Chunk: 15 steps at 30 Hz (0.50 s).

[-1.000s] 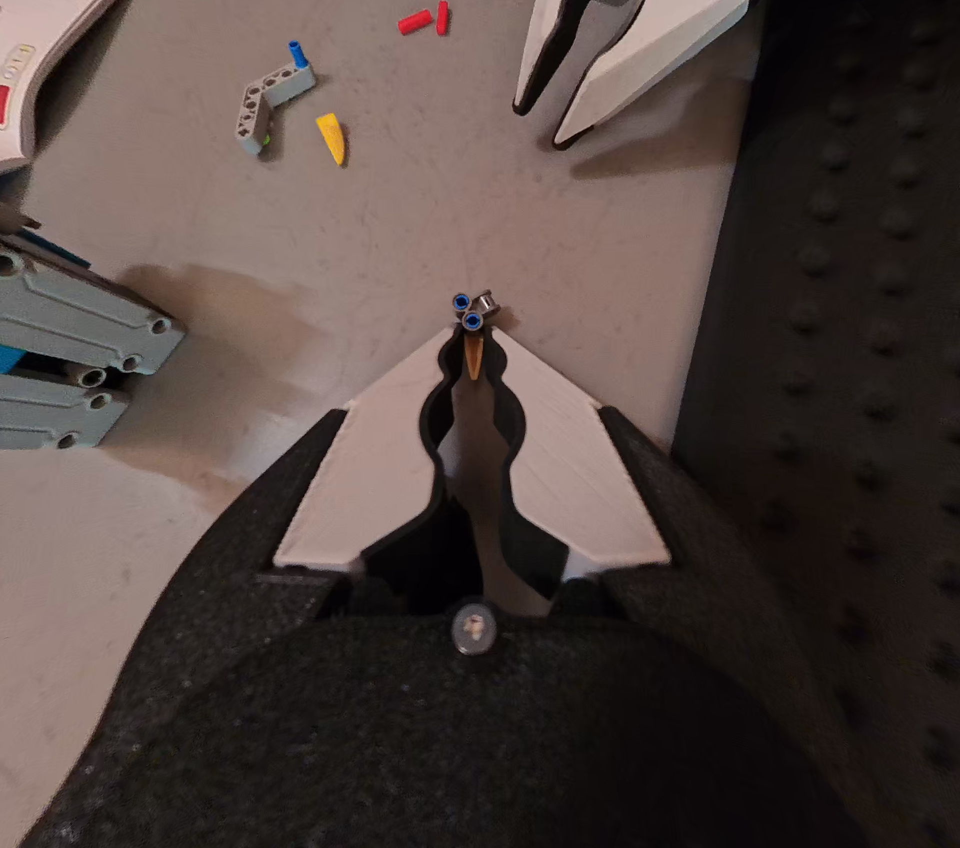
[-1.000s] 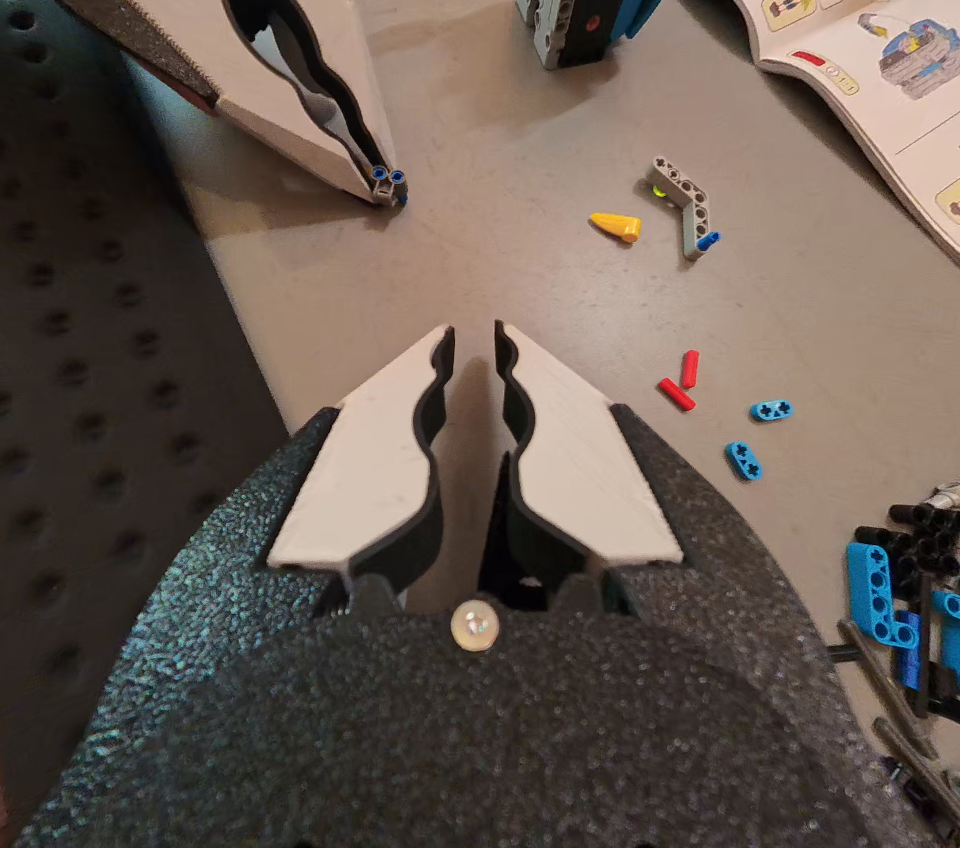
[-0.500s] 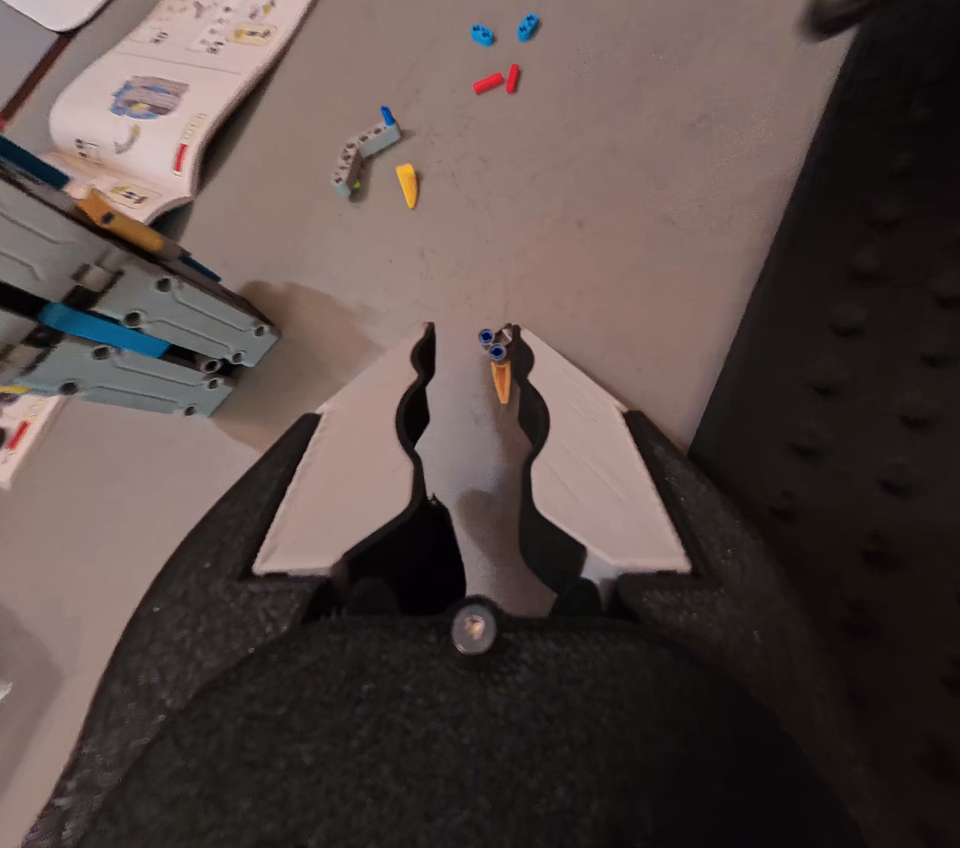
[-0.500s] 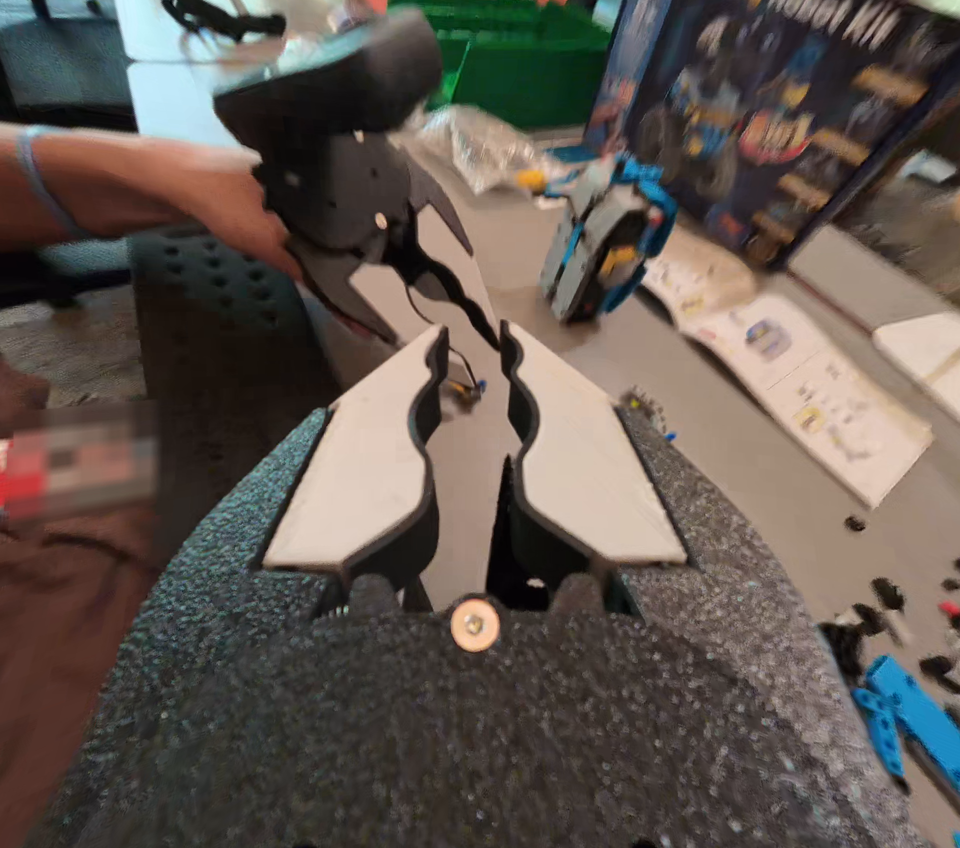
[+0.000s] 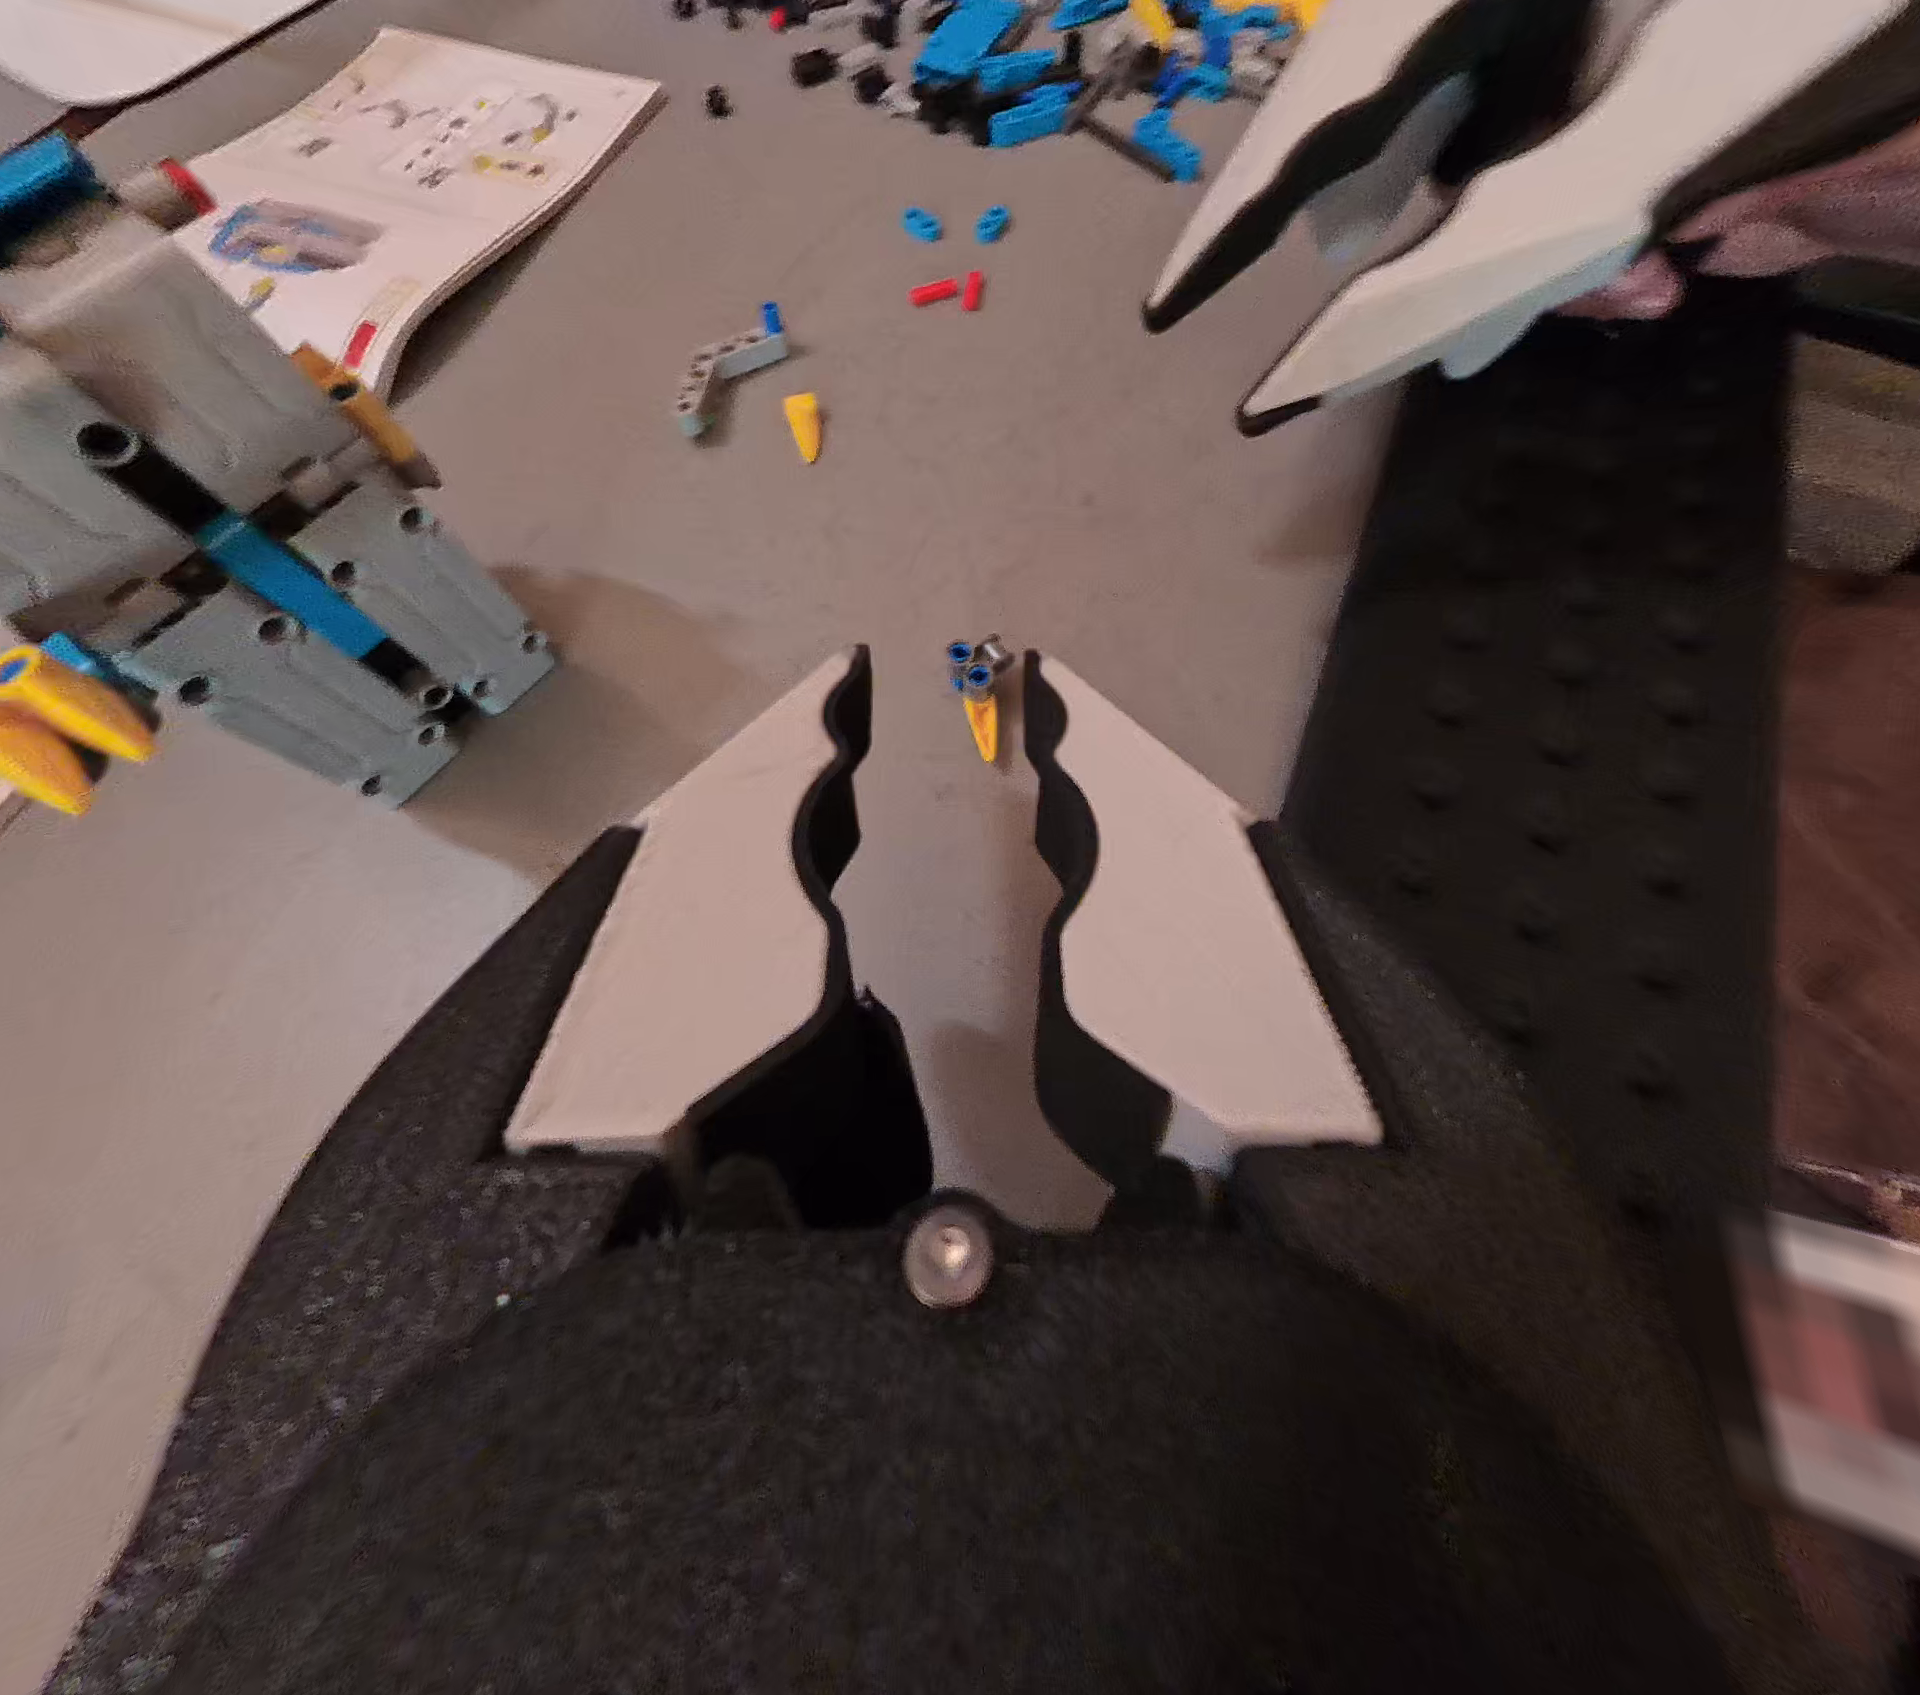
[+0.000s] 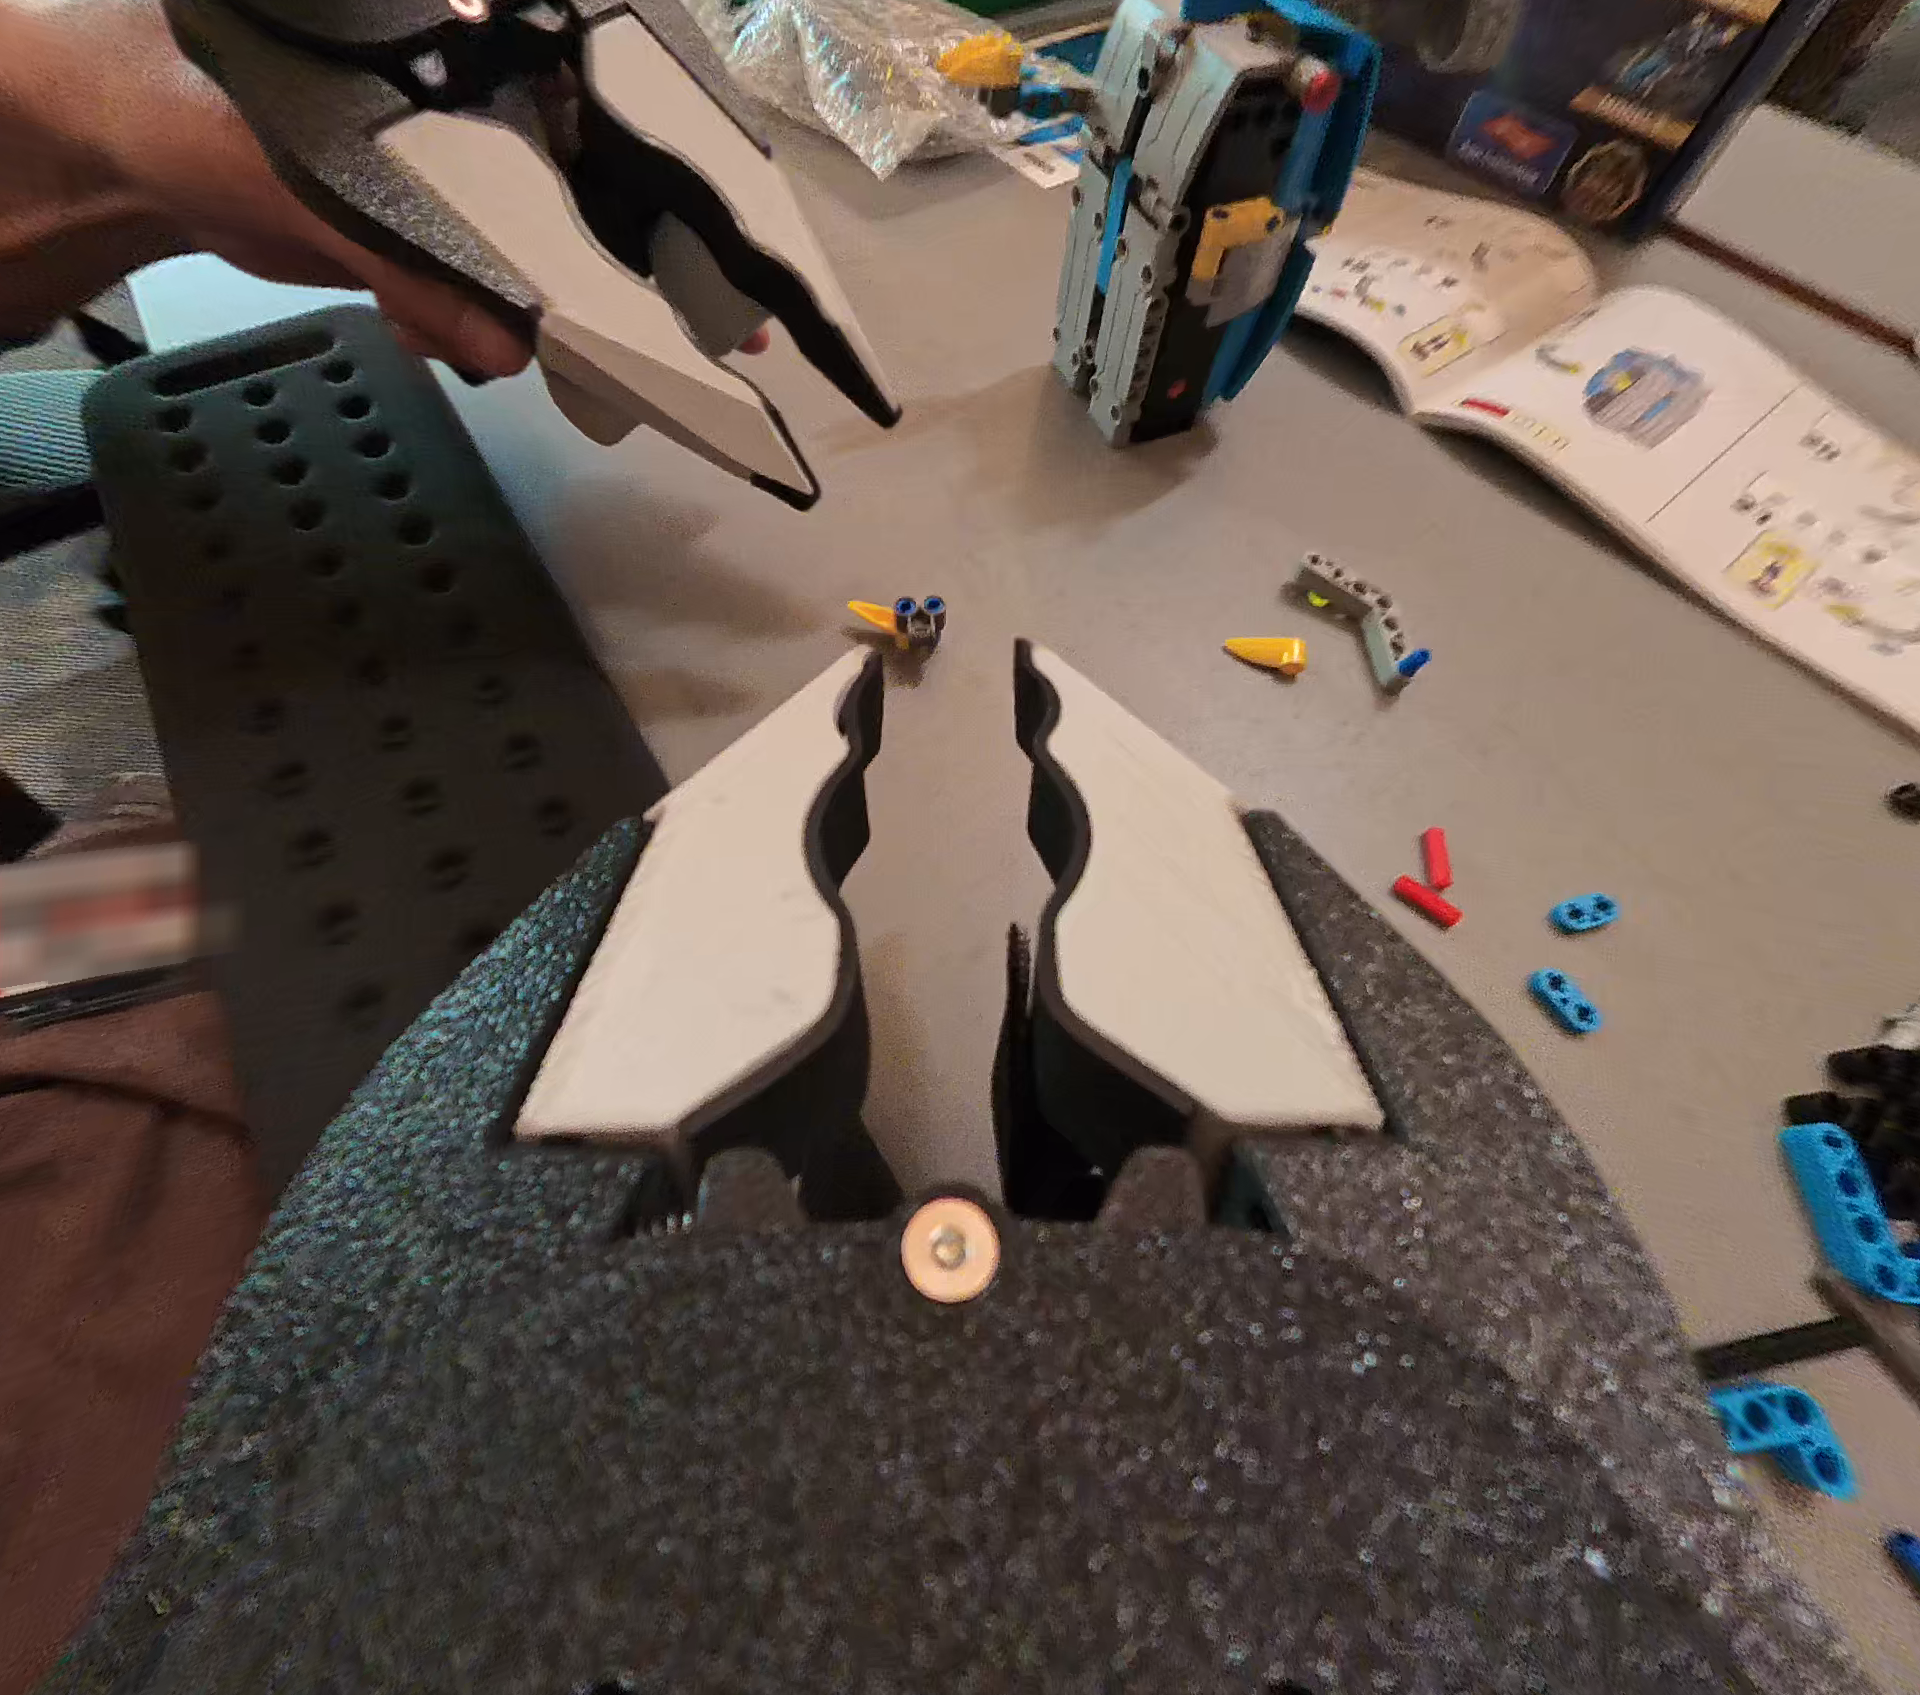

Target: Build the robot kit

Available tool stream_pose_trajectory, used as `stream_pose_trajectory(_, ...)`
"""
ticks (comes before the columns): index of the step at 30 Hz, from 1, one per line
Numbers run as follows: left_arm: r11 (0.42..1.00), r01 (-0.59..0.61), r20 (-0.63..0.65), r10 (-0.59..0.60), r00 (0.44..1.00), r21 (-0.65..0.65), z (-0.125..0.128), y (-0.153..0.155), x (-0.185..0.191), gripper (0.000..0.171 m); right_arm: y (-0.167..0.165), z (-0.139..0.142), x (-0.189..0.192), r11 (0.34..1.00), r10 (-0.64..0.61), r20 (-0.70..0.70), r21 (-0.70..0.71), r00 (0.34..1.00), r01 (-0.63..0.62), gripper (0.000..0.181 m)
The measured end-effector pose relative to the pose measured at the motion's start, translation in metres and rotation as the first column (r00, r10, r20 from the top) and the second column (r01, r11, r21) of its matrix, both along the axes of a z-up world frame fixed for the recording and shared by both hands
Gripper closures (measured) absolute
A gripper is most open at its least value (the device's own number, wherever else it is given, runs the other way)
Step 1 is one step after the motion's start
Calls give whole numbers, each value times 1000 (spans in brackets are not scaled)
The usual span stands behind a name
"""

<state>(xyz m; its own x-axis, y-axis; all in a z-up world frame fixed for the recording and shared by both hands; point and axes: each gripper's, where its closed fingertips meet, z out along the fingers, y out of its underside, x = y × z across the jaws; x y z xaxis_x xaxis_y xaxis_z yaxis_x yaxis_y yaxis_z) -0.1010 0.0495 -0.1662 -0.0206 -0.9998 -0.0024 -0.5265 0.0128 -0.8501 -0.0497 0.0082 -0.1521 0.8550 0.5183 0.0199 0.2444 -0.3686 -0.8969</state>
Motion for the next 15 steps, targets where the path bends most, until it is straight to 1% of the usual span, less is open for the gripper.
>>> stream_pose_trajectory(2, 999, 35, 0, -35, 999, 1, -3, -5, 1, 143, 3, -6, 4, 999, 0, -43, -53, 999, -2, 158)
stream_pose_trajectory(4, 998, 60, -16, -60, 998, 5, -7, -9, 4, 143, 9, -14, 7, 995, 3, -54, -101, 999, -9, 158)
stream_pose_trajectory(7, 997, 77, -54, -75, 996, 34, -15, -12, 11, 143, 31, -20, 26, 994, -25, 19, -108, 999, 27, 158)
stream_pose_trajectory(8, 996, 73, -78, -69, 995, 55, -19, -11, 14, 143, 39, -21, 31, 993, -31, -1, -116, 1000, 30, 159)
stream_pose_trajectory(10, 994, 78, -126, -68, 990, 77, -28, -11, 16, 143, 52, -22, 35, 989, -25, -92, -148, 995, 12, 159)
stream_pose_trajectory(12, 994, 71, -159, -57, 986, 84, -35, -10, 18, 144, 59, -31, 39, 982, -26, -151, -189, 988, -3, 160)
stream_pose_trajectory(14, 993, 61, -179, -43, 983, 97, -41, -7, 17, 148, 57, -39, 37, 973, -12, -157, -230, 987, -25, 159)
stream_pose_trajectory(15, 992, 69, -191, -48, 980, 104, -44, -7, 16, 151, 56, -36, 35, 978, -1, -146, -207, 989, -30, 159)
